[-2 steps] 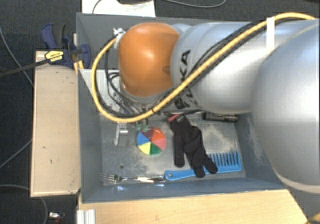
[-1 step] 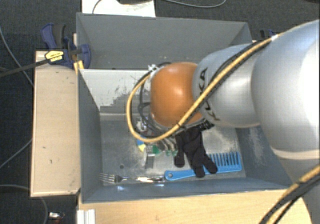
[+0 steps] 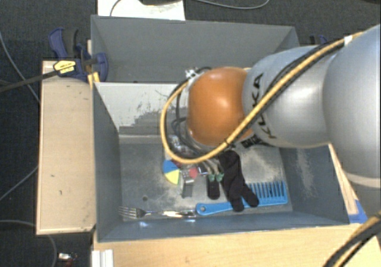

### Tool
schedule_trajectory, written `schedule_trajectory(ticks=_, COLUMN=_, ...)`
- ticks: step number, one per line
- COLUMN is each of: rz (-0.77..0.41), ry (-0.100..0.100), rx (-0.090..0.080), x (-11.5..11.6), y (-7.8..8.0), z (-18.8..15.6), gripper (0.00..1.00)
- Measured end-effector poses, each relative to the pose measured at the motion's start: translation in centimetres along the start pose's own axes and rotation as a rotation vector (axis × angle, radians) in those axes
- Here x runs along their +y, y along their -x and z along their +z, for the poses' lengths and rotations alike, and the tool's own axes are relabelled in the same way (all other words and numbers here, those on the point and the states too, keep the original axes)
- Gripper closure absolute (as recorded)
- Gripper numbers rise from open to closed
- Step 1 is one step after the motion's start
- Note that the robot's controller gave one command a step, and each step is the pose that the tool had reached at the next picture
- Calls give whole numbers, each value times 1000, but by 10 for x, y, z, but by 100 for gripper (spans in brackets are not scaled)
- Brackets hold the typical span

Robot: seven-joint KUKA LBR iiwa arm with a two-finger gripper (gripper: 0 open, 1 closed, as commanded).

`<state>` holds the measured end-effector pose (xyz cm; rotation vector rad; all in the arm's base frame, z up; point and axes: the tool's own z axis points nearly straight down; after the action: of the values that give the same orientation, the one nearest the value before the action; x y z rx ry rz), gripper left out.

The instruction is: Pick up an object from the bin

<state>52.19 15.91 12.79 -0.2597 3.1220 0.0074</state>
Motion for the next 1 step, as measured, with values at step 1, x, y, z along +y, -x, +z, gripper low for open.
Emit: schedule_trajectory(ticks=1, rz=70, ry=-3, rx=5, x=-23, y=15, z=17, gripper=0)
